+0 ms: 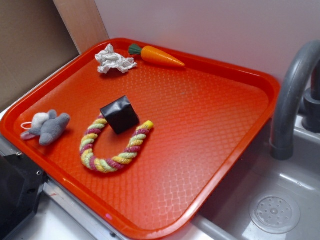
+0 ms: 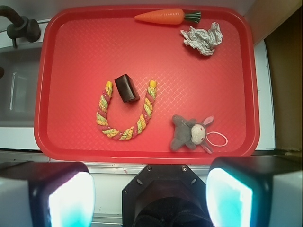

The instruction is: Grab the white paper.

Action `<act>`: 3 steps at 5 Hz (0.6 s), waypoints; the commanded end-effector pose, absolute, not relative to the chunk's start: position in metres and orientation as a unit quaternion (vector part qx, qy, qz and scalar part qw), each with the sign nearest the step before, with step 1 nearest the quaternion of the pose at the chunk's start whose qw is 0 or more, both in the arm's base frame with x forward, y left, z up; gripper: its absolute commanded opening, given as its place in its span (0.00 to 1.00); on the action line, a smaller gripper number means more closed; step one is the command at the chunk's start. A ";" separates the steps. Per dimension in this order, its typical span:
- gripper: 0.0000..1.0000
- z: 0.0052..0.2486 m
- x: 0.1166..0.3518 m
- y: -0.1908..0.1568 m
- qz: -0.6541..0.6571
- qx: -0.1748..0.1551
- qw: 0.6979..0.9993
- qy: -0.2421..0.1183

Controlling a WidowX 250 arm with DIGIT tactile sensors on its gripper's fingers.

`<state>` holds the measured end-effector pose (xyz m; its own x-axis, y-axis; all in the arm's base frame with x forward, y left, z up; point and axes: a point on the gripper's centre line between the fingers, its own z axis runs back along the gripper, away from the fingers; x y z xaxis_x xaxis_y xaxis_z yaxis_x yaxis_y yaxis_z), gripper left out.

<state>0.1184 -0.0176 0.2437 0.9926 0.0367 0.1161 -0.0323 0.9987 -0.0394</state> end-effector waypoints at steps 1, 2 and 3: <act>1.00 0.244 0.118 -0.018 0.017 -0.019 0.998 -0.059; 1.00 0.234 0.135 -0.009 0.120 -0.037 0.989 -0.075; 1.00 0.219 0.158 0.006 0.219 -0.052 0.968 -0.115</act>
